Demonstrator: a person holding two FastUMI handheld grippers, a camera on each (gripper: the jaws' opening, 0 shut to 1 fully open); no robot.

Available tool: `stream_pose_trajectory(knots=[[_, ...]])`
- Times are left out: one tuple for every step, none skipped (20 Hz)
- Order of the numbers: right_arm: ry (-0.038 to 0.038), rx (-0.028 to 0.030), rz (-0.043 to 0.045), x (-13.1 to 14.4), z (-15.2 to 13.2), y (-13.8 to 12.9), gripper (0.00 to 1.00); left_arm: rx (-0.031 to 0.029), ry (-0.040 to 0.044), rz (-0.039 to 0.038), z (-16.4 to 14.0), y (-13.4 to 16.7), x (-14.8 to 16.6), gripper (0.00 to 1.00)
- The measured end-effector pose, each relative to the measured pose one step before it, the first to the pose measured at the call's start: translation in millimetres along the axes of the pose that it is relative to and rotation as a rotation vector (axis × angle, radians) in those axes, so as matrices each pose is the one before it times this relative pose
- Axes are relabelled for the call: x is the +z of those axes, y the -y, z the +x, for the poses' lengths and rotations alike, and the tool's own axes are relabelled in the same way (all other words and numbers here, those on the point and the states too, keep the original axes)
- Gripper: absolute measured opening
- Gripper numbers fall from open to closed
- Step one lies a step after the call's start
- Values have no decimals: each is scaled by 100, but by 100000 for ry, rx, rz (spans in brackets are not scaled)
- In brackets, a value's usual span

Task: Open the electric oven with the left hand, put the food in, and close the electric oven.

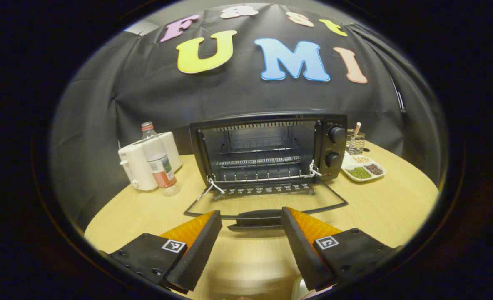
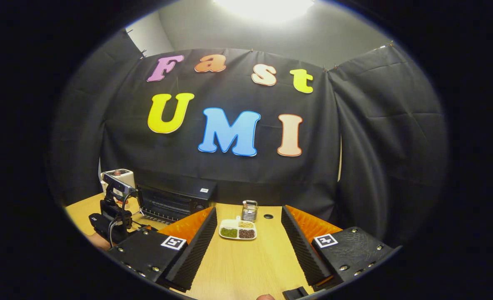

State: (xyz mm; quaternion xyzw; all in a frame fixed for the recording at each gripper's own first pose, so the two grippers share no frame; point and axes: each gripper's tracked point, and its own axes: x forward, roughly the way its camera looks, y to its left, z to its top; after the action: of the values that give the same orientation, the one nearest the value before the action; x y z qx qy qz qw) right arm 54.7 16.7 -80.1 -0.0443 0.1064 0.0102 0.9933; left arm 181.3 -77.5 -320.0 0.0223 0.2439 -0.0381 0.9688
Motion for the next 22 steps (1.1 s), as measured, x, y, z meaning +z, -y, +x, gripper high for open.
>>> stream_pose_trajectory(knots=[[-585, 2906, 1331, -89, 170, -685, 96, 604, 2089, -276, -736, -468, 975, 97], [-919, 3160, 1692, -257, 278, -693, 96, 193, 2767, -311, -1063, -413, 1211, 100], [-1102, 3386, 1963, -346, 196, -697, 96, 314, 2734, -101, -1106, -528, 1298, 97], [-998, 3047, 2068, -272, 260, -679, 96, 736, 2813, -201, -1225, -670, 1169, 100], [-730, 2729, 1934, -247, 333, -413, 96, 640, 2791, -557, -1093, -645, 1382, 100], [-1080, 2817, 1827, -403, 284, -607, 96, 894, 2584, -889, -948, -678, 1433, 97], [-2121, 3401, 1903, -566, 272, -663, 96, 827, 2496, -1018, -1085, -719, 1369, 97], [-3136, 3857, 1969, -984, 409, -803, 96, 1216, 2466, -828, -1026, -843, 1310, 97], [-3873, 3857, 2081, -896, 328, -670, 96, 1335, 2290, -733, -997, -924, 1538, 100], [-3823, 3249, 2231, -1057, 378, -543, 96, 1160, 2640, -1063, -910, -871, 1579, 97], [-4189, 3565, 2611, -868, 339, -629, 96, 1031, 2647, -1192, -855, -833, 1658, 97], [-5332, 4124, 2425, -1294, 434, -793, 97, 1141, 2381, -931, -783, -781, 1376, 100], [-5253, 4150, 2236, -1085, 315, -855, 98, 1305, 2333, -607, -642, -777, 1371, 97], [-4614, 3929, 1777, -1007, 295, -618, 98, 1334, 2077, -366, -749, -753, 1099, 97], [-4967, 3077, 1522, -988, 431, -434, 98, 1359, 1647, 23, -659, -694, 1244, 97], [-4691, 2343, 1456, -1126, 428, -340, 98, 1316, 1739, 263, -573, -846, 944, 98], [-4787, 1500, 1716, -930, 411, -33, 98, 681, 1204, 458, -660, -563, 868, 100], [-4452, 1320, 2370, -1110, 704, 66, 98, 1133, 1339, 610, -506, -555, 709, 100], [-4132, 1708, 3054, -788, 629, 39, 98, 850, 1418, 479, -444, -550, 719, 100], [-4372, 1609, 3617, -891, 676, 52, 98, 712, 1189, 378, -501, -506, 644, 100], [-4965, 2121, 4096, -825, 575, 6, 98, 762, 920, 65, -150, -493, 342, 100], [-4983, 2043, 4208, -842, 781, 202, 98, 601, 107, -679, -324, -355, 254, 100]])
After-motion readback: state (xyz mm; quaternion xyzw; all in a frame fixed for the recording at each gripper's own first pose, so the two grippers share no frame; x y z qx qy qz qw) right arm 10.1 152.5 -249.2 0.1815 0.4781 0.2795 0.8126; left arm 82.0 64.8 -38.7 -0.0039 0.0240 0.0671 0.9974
